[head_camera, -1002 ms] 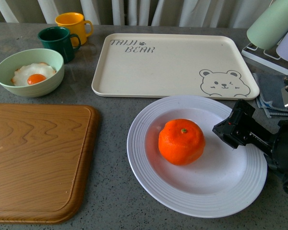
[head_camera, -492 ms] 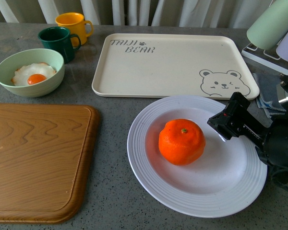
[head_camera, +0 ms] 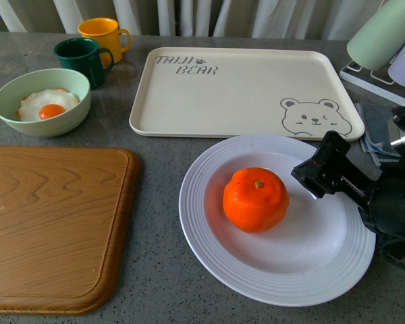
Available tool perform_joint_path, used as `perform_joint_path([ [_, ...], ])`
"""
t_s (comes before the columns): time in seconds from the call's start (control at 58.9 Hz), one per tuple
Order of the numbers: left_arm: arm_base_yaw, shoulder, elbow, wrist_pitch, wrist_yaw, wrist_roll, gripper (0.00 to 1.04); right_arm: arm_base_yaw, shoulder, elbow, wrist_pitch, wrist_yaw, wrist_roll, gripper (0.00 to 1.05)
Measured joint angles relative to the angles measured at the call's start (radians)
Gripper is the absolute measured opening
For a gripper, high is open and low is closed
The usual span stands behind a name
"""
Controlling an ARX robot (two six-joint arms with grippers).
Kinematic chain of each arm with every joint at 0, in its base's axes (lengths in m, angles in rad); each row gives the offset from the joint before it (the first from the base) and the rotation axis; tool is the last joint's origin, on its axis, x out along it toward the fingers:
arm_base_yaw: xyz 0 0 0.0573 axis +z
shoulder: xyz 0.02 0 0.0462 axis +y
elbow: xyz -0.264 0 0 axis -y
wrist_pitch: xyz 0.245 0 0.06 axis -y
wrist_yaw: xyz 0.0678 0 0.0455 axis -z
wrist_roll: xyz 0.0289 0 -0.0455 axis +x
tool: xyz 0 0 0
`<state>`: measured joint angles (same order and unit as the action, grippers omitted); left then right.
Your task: Place orange and plate with both arms
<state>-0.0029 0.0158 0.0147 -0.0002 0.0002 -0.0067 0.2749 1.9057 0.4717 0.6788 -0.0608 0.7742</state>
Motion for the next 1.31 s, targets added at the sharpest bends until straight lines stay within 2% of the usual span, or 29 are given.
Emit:
perform_joint_path([
  [0.119,0.000,0.000,0.000,0.000,0.000,0.000,0.96,0.000,0.005,0.003,-0.008,0.008,0.000,0.88],
  [0.475,0.000,0.000,0.000,0.000,0.000,0.000,0.96,0.001,0.015,0.007,-0.027,0.035,-0.004,0.68],
  [0.781,0.000,0.000,0.000,0.000,0.000,0.000,0.96,-0.003,0.033,0.011,-0.047,0.055,-0.003,0.34],
  [0.917,0.000,0.000,0.000,0.000,0.000,0.000,0.96,-0.010,0.023,0.008,-0.061,0.037,0.016,0.25],
  [1.036,0.000,0.000,0.000,0.000,0.000,0.000,0.96,-0.014,0.011,-0.002,-0.070,0.010,0.041,0.20],
  [1.307,0.000,0.000,0.000,0.000,0.000,0.000,0.96,-0.015,-0.035,-0.030,-0.080,-0.005,0.046,0.20],
])
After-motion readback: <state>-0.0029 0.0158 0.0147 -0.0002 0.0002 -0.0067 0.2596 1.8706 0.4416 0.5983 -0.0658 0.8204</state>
